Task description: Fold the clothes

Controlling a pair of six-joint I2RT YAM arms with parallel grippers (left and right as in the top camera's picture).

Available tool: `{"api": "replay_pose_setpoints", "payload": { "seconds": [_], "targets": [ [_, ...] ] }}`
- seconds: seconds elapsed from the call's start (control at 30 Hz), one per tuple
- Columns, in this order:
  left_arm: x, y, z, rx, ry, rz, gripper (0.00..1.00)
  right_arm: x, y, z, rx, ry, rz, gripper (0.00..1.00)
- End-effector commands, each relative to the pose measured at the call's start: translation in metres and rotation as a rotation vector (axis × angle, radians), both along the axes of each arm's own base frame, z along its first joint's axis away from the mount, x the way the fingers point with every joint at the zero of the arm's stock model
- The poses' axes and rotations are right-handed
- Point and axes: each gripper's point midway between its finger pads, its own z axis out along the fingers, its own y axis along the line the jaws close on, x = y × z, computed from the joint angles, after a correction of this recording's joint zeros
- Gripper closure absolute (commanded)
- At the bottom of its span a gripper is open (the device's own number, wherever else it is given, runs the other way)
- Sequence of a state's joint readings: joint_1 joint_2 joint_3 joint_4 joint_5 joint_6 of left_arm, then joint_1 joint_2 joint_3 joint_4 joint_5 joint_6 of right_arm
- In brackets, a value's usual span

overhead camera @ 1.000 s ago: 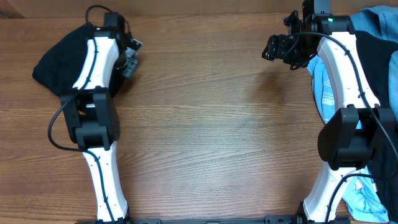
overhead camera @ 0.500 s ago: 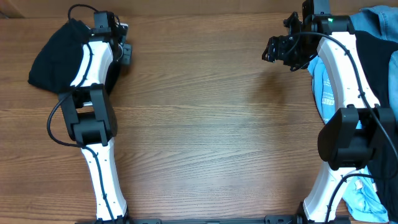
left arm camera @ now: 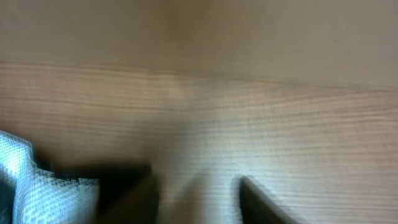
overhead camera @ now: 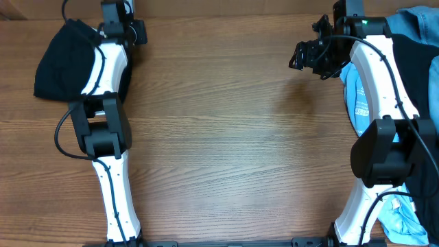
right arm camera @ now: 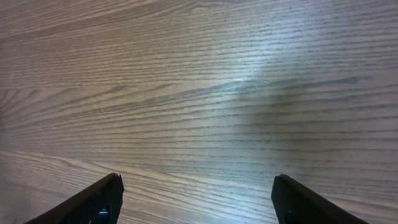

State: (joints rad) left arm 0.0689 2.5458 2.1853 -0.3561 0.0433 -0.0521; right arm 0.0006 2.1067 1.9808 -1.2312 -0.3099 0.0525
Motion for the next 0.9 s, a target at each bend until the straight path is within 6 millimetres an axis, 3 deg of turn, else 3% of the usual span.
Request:
{"api": "replay_pose_setpoints", "payload": {
  "seconds": [0.0,0.03,0.1,0.17,0.2,0.27,0.3,0.4,0.67,0.77,0.87],
  "targets": [
    [-0.022,-0.012,0.083,-0.02,0.043,-0.038,0.33,0.003,0.0,0.022,0.008,-0.052,-0.006,0.19],
    [-0.045,-0.008,0.098,0.016,0.12,-0.046,0.26,0.002,0.0,0.022,0.008,-0.05,-0.006,0.19],
    [-0.074,0.011,0.117,0.093,0.197,0.024,0.24,0.003,0.0,0.022,0.007,-0.052,-0.006,0.19],
    [-0.088,0.031,0.111,0.164,0.258,0.094,0.3,0.002,0.0,0.022,0.007,-0.048,-0.006,0.19],
    [-0.093,0.035,0.097,0.166,0.304,0.104,0.45,0.002,0.0,0.022,0.007,-0.047,-0.006,0.19],
    [-0.098,0.042,0.067,0.134,0.371,0.142,0.86,0.002,0.0,0.022,0.005,-0.05,-0.003,0.19],
    [-0.101,0.046,0.049,0.106,0.406,0.18,0.96,0.002,0.0,0.022,0.005,-0.051,-0.003,0.19],
    [-0.108,0.05,0.002,0.076,0.497,0.221,0.96,0.002,0.0,0.022,0.006,-0.048,-0.002,0.19],
    [-0.11,0.051,-0.068,0.06,0.59,0.246,0.96,-0.002,0.0,0.021,0.006,-0.032,-0.002,0.19],
    [-0.096,0.053,-0.081,0.058,0.544,0.249,0.96,-0.002,0.0,0.021,0.005,-0.032,-0.003,0.19],
    [-0.076,0.053,-0.077,0.054,0.46,0.249,0.95,-0.002,0.0,0.021,0.005,-0.032,-0.003,0.19]
  ]
}}
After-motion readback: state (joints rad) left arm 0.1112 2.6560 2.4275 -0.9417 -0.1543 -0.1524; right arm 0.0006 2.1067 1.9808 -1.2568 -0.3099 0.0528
